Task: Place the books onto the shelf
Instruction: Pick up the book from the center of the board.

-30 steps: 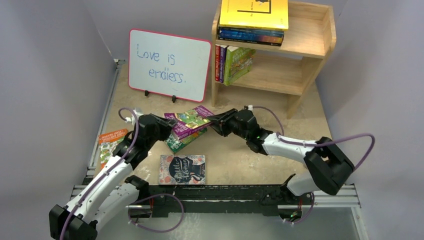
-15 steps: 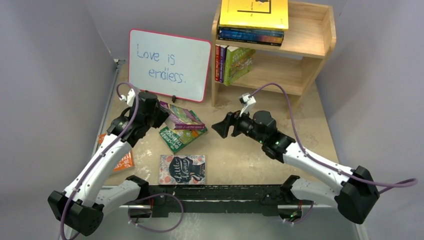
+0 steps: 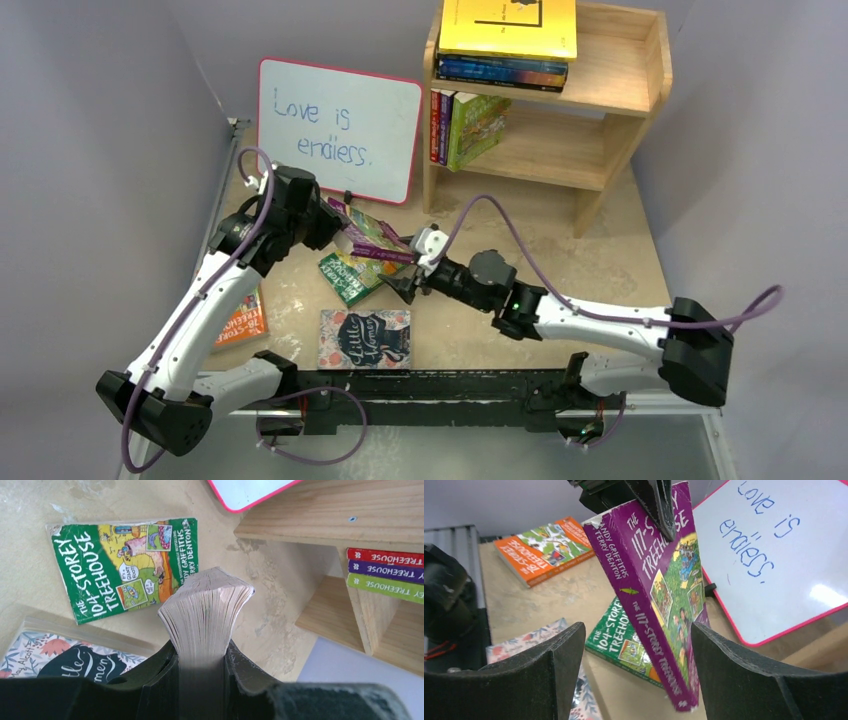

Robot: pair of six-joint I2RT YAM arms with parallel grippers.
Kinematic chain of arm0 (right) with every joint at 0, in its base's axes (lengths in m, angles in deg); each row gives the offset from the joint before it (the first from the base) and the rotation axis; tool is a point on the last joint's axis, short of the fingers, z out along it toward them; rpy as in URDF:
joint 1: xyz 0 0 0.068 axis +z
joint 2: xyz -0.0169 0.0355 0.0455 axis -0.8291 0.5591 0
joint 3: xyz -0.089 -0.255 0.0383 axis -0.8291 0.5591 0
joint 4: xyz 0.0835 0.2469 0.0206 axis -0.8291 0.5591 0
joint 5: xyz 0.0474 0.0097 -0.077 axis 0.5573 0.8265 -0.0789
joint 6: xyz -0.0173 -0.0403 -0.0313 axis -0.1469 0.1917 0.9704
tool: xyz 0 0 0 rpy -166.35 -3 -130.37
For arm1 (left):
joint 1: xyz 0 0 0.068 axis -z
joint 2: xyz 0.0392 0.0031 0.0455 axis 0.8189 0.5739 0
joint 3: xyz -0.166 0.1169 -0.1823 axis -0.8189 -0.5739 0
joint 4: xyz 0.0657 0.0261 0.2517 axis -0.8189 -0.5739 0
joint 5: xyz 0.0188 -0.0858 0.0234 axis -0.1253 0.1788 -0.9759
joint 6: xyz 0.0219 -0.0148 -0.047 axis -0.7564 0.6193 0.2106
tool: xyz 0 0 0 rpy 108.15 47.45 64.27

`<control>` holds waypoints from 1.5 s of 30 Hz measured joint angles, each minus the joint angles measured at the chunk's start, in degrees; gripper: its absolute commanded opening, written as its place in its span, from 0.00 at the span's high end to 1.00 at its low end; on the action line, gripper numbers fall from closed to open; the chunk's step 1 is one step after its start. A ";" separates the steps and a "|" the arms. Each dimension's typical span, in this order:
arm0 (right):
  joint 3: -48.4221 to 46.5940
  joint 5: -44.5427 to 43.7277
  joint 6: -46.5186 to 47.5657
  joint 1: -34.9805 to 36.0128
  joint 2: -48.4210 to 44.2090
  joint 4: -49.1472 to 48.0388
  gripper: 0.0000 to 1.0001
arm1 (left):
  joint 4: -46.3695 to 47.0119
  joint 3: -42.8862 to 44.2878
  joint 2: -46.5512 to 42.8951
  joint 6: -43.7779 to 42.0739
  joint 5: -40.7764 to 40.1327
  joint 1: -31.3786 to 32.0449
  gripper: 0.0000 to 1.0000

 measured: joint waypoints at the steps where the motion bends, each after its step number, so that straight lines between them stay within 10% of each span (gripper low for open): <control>1: -0.70 -0.11 1.53 0.33 1.70 -0.52 0.22 | -0.42 0.13 0.00 -0.02 0.59 0.00 1.00; 13: -7.21 0.79 13.25 0.50 12.39 -5.75 0.42 | -1.40 0.35 -0.63 -0.28 2.93 0.00 1.00; 26: -11.10 4.50 21.18 0.57 15.10 1.44 0.42 | -2.34 1.84 -0.87 -3.04 3.19 0.00 1.00; 29: -11.10 3.98 22.01 0.57 15.32 3.02 0.69 | -2.80 2.54 -0.87 -3.21 3.13 0.00 1.00; 31: -11.13 3.13 22.58 0.57 15.30 3.39 1.00 | -3.50 2.82 -0.87 -3.63 3.08 0.00 0.83; 36: -12.98 -1.77 20.94 0.81 15.30 5.25 1.00 | -4.24 3.72 -0.83 -5.27 2.29 -0.04 0.26; 45: -3.80 -14.05 14.29 0.72 7.37 6.97 1.00 | 1.05 10.14 -5.79 -13.79 -8.94 0.00 0.21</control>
